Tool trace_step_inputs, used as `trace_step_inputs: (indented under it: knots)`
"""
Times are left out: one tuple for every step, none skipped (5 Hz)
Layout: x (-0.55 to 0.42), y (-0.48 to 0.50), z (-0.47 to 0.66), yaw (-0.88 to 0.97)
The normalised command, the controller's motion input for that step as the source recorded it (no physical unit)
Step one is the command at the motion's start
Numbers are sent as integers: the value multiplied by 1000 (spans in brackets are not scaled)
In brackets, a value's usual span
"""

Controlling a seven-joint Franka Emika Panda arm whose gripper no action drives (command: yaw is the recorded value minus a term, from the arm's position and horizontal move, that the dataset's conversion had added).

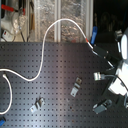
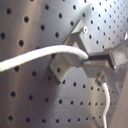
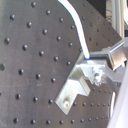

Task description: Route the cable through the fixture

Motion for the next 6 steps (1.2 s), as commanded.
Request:
trace_step_inputs:
  knots:
    - [81, 132, 356, 288]
    - [2, 5, 309, 468]
    - [-47, 47, 286, 789]
    - [-58, 68, 285, 834]
    - [-206, 134, 274, 597]
    - [-214, 130, 252, 557]
